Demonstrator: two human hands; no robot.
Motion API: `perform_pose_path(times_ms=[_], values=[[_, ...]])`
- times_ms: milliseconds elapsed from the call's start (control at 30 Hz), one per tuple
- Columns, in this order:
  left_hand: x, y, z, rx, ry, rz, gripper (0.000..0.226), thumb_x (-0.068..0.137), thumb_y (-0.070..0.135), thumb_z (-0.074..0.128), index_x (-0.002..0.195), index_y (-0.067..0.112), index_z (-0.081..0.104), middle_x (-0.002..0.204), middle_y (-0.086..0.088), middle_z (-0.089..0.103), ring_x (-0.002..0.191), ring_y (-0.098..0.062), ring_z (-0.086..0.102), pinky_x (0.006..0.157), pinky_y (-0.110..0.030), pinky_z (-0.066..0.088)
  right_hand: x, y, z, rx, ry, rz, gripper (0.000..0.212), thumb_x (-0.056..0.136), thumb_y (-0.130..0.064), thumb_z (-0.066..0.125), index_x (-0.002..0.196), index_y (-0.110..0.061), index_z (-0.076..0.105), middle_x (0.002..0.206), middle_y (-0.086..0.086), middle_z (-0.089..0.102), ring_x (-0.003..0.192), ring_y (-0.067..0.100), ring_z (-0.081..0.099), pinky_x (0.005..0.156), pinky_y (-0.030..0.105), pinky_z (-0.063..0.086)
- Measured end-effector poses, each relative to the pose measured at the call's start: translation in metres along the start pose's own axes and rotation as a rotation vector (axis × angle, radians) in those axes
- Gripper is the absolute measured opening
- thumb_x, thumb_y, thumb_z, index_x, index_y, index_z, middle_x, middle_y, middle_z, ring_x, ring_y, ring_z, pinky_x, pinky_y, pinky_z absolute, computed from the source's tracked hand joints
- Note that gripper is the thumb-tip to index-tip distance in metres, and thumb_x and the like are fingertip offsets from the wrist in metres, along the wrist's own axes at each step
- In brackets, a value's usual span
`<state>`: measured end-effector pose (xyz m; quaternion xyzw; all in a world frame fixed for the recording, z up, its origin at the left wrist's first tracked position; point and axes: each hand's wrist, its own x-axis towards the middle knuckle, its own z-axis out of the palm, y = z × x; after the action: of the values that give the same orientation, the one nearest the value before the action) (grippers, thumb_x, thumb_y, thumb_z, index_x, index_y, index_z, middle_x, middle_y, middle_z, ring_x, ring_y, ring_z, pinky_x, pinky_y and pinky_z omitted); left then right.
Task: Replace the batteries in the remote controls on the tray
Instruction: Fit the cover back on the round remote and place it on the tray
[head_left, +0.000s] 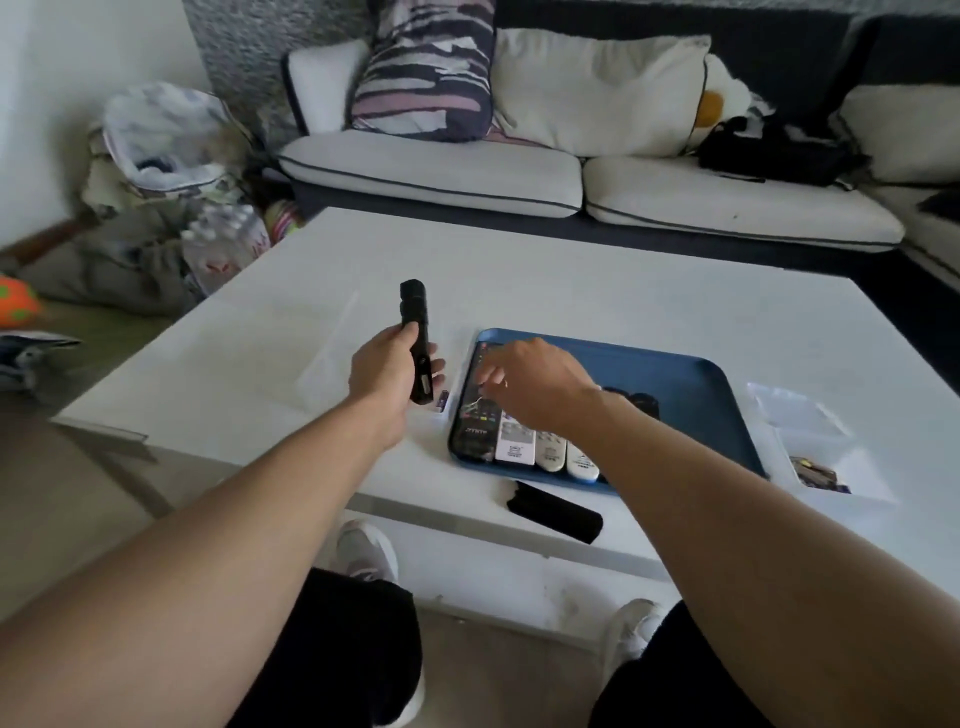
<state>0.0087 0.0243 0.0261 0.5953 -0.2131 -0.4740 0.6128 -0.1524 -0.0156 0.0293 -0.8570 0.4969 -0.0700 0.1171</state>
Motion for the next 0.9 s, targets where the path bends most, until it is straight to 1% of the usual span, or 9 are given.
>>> perform_pose_path(times_ms=[67,133,200,333,433,567,633,733,900], values=[[0.007,0.0,-0.011,0.039,0.095,0.07,0.014,0.102,0.024,0.054,0.096,0.022,0.066,0.091,-0.007,0.073,0.076,-0.023,0.069,0.078,-0.039,0.058,0.012,-0.016,0.011,-0.002,-0.018,-0.044,0.022,0.096,-0.025,0.057,0.108,-0.036,0.072,0.113,-0.007,0.07,0.102,0.019,0.066,0.085,0.035,0.055],[0.012,0.0,-0.022,0.088,0.177,0.097,0.018,0.099,0.027,0.056,0.085,0.027,0.066,0.085,0.0,0.076,0.087,-0.022,0.073,0.087,-0.04,0.056,0.026,-0.03,0.02,-0.04,-0.006,-0.08,0.023,0.097,-0.025,0.058,0.113,-0.032,0.071,0.118,0.0,0.067,0.106,0.023,0.065,0.086,0.036,0.054],[0.017,0.0,-0.031,0.113,0.222,0.105,0.019,0.097,0.03,0.057,0.08,0.029,0.066,0.083,0.003,0.076,0.094,-0.021,0.072,0.088,-0.042,0.055,0.04,-0.044,0.026,-0.112,-0.002,-0.094,0.025,0.096,-0.019,0.059,0.116,-0.028,0.07,0.119,0.005,0.066,0.106,0.026,0.064,0.082,0.034,0.051],[0.029,-0.002,-0.044,0.106,0.254,0.076,0.021,0.098,0.029,0.055,0.08,0.031,0.064,0.085,0.002,0.075,0.09,-0.021,0.068,0.076,-0.036,0.053,0.06,-0.064,0.034,-0.335,-0.113,-0.098,0.023,0.09,0.001,0.055,0.109,-0.006,0.066,0.111,0.015,0.065,0.103,0.031,0.064,0.073,0.033,0.045],[0.039,-0.004,-0.054,0.052,0.26,0.012,0.02,0.1,0.026,0.055,0.081,0.029,0.063,0.086,-0.001,0.075,0.095,-0.025,0.071,0.086,-0.038,0.055,0.069,-0.075,0.039,-0.391,-0.258,-0.077,0.025,0.087,0.005,0.056,0.111,-0.002,0.063,0.113,0.016,0.063,0.104,0.034,0.064,0.073,0.034,0.046],[0.049,-0.003,-0.062,-0.003,0.238,-0.051,0.016,0.1,0.024,0.055,0.086,0.026,0.064,0.085,-0.006,0.076,0.082,-0.024,0.072,0.092,-0.044,0.056,0.08,-0.087,0.044,-0.405,-0.306,-0.048,0.027,0.092,0.005,0.052,0.115,-0.001,0.064,0.116,0.013,0.061,0.109,0.032,0.062,0.077,0.033,0.045],[0.052,-0.004,-0.065,-0.014,0.223,-0.061,0.016,0.1,0.023,0.054,0.087,0.024,0.064,0.085,-0.008,0.075,0.079,-0.025,0.071,0.09,-0.043,0.057,0.084,-0.093,0.048,-0.446,-0.299,-0.057,0.027,0.091,0.004,0.053,0.113,-0.003,0.065,0.109,0.01,0.061,0.104,0.03,0.062,0.074,0.033,0.046],[0.056,-0.007,-0.069,-0.023,0.197,-0.074,0.015,0.101,0.021,0.054,0.089,0.023,0.064,0.085,-0.009,0.074,0.077,-0.025,0.069,0.088,-0.042,0.058,0.087,-0.099,0.053,-0.567,-0.31,-0.104,0.017,0.091,0.001,0.053,0.099,-0.011,0.063,0.084,0.002,0.052,0.085,0.024,0.055,0.069,0.03,0.042],[0.058,-0.004,-0.072,-0.038,0.192,-0.098,0.017,0.102,0.021,0.052,0.089,0.023,0.062,0.089,-0.01,0.073,0.08,-0.026,0.069,0.085,-0.042,0.059,0.087,-0.096,0.05,-0.601,-0.345,-0.145,0.015,0.09,0.005,0.05,0.08,-0.007,0.049,0.075,0.005,0.047,0.077,0.023,0.051,0.07,0.032,0.043]])
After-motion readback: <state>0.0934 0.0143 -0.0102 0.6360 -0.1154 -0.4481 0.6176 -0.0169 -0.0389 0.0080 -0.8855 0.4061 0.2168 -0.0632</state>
